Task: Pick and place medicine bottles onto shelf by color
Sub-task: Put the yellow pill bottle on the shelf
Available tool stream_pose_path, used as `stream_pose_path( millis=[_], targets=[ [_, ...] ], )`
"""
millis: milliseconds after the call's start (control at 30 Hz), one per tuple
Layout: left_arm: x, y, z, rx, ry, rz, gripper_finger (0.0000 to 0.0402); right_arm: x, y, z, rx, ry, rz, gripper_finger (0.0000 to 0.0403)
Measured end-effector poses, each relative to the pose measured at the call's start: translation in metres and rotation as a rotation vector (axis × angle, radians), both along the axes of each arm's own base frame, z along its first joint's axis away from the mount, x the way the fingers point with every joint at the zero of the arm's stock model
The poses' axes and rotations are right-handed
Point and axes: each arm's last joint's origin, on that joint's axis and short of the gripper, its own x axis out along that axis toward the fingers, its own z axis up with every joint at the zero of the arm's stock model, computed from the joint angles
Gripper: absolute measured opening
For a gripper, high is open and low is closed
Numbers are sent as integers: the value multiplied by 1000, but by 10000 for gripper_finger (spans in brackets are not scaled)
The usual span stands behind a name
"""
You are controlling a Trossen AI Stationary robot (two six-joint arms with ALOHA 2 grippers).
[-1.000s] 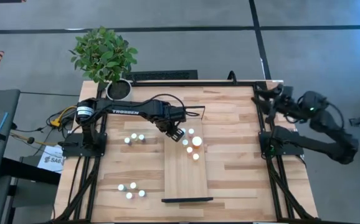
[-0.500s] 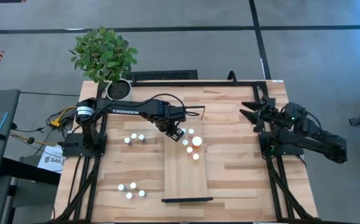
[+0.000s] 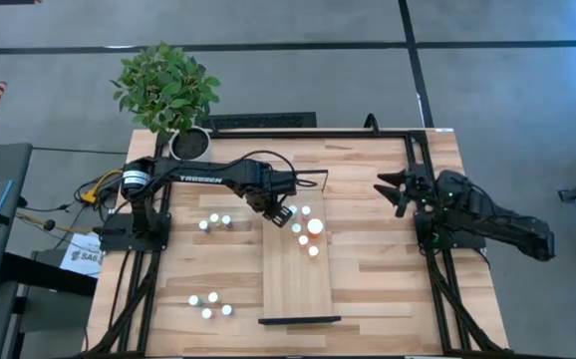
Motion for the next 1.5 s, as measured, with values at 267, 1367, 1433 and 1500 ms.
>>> stream_pose_path(
  millis=[267, 1367, 1433, 1500],
  targets=[
    [0, -2, 0, -55, -5, 8, 98, -1, 0, -12, 128, 73, -17, 234],
    [-3, 5, 0, -38, 27, 233, 98, -11, 1, -38, 205, 349, -114, 234],
    [-3, 6, 0, -38, 27, 257, 98, -11, 1, -38, 205, 349, -114, 234],
    [-3, 6, 0, -40, 27, 269, 98, -11, 1, -38, 205, 349, -114, 234]
  ],
)
